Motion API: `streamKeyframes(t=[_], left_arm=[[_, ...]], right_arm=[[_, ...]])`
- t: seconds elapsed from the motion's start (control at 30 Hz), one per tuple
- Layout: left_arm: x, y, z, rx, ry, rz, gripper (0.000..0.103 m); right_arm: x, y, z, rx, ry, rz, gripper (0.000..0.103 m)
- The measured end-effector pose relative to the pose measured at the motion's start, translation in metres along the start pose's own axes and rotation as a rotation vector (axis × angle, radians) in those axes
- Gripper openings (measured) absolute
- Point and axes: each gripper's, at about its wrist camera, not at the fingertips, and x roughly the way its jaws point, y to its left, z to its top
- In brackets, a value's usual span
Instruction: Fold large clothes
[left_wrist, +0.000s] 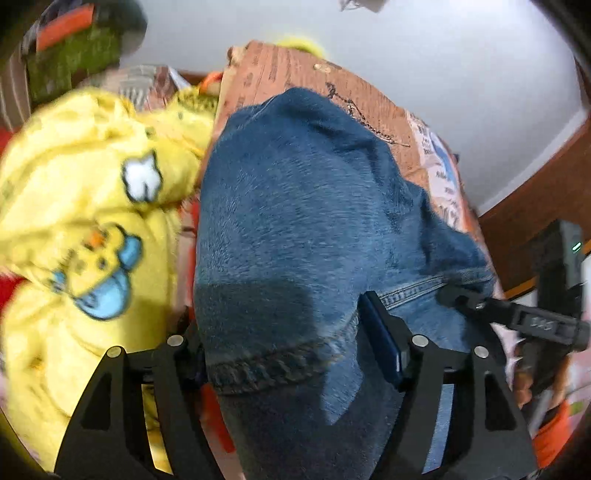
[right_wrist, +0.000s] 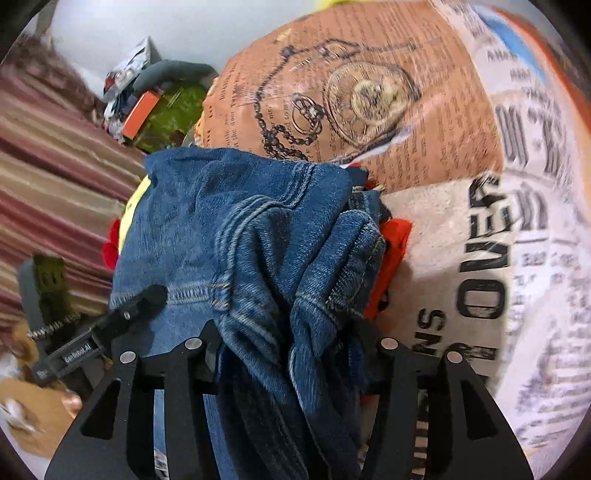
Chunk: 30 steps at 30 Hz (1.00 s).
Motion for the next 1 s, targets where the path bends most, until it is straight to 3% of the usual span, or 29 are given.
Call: streamKeyframes(t=[0.13, 0.27, 0.37, 0.5, 0.7, 0.73, 1.0], left_arm=[[-0.013, -0.013, -0.003, 0.087, -0.026, 0.112, 0.071], [-0.049, -0.036, -0.017, 0.231, -0.170, 0.262, 0.071], [-0.062, -0.047, -0.029, 0.305, -0.216, 0.278, 0.072], [-0.057, -0.054, -0.048, 0.346, -0.198, 0.250, 0.079], [-0.032, -0.040, -0.071, 0.329, -0.111, 0.323, 0.087], [-0.033, -0.036, -0.073, 0.317, -0.111, 0.318, 0.090], [-0.059, -0.015, -0.096, 0.224, -0.137, 0.294, 0.095]], right_arm=[[-0.031, 0.026, -0.013, -0.116, -0.061, -0.099, 0.049], [-0.064, 0.045, -0.027, -0.219, -0.235, -0.190, 0.049], [-0.075, 0.059, -0.039, -0.286, -0.295, -0.204, 0.052], [-0.050, 0.080, -0.050, -0.386, -0.239, -0.226, 0.053], [-0.012, 0.068, -0.071, -0.466, -0.132, -0.362, 0.057], [-0.015, 0.061, -0.076, -0.451, -0.141, -0.349, 0.061], [-0.057, 0.004, -0.089, -0.248, -0.149, -0.276, 0.065]])
